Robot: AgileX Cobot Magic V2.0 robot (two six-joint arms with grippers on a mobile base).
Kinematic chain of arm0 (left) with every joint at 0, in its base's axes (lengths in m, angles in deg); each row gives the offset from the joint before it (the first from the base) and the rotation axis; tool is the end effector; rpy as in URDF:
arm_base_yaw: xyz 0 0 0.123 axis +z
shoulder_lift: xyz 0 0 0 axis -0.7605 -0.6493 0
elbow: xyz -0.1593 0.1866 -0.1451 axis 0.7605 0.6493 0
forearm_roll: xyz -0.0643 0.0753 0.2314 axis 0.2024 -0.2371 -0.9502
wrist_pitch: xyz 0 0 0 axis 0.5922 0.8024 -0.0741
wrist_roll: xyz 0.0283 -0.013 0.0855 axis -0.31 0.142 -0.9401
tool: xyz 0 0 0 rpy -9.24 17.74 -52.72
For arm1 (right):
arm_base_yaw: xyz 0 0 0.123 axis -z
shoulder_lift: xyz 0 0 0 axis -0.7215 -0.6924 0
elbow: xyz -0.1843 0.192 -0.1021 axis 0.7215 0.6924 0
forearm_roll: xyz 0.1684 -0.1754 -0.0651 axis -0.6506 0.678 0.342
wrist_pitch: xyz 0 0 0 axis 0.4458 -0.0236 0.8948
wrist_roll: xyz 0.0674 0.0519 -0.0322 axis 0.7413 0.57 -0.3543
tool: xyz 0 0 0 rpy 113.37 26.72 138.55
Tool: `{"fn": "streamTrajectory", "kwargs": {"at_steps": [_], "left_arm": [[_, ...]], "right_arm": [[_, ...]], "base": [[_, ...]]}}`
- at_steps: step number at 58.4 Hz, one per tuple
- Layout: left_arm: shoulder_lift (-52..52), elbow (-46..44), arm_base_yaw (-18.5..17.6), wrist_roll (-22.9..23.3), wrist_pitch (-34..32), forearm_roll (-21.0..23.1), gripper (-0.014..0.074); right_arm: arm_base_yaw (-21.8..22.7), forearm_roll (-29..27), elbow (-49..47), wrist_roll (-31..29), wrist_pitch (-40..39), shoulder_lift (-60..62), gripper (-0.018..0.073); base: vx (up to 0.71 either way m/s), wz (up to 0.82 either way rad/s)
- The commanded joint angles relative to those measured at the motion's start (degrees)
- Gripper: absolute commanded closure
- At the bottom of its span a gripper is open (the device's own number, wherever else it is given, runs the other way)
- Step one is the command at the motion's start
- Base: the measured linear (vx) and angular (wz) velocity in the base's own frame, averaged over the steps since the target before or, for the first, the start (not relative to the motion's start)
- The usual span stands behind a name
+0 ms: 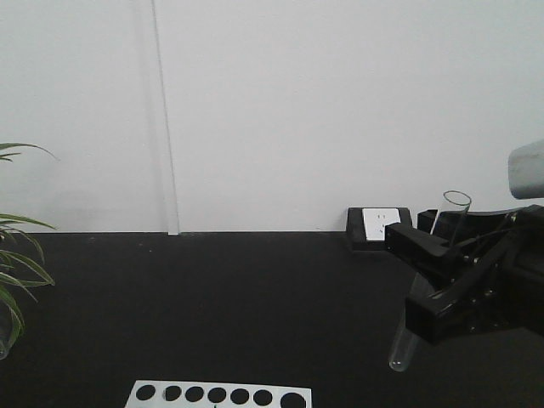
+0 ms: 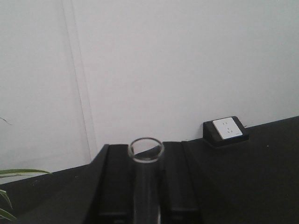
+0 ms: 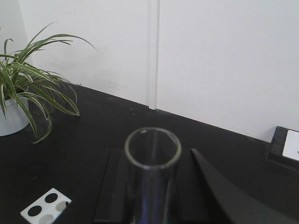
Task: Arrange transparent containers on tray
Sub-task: 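Drive the base to the yellow tray holding both tubes upright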
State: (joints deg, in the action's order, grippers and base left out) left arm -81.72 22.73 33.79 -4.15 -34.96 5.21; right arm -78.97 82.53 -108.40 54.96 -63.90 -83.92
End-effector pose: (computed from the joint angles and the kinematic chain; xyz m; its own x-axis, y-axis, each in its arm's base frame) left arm 0.1550 -0.0431 0.3853 0.0190 -0.0314 -0.9993 0.2660 0.9636 -0.0252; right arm 0.1772 0.1096 0.4043 -0.1236 -0.0939 -0.9879 -0.5077 0.8613 -0.0184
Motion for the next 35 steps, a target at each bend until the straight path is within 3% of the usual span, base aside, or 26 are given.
{"fn": "streamTrajectory", "kwargs": {"at_steps": [1, 35], "left_arm": [[0.21, -2.21, -0.16, 0.10, -4.75, 0.55, 0.0472], [0.10, -2.21, -0.16, 0.10, -4.76, 0.55, 0.0472]], "right_arm": [[0.36, 0.73, -2.21, -0.57, -4.74, 0.90, 0.0421], [0.36, 0.74, -1.84, -0.57, -4.71, 0.90, 0.0421]], "base": [[-0.06, -0.01], [-0.16, -0.02]]}}
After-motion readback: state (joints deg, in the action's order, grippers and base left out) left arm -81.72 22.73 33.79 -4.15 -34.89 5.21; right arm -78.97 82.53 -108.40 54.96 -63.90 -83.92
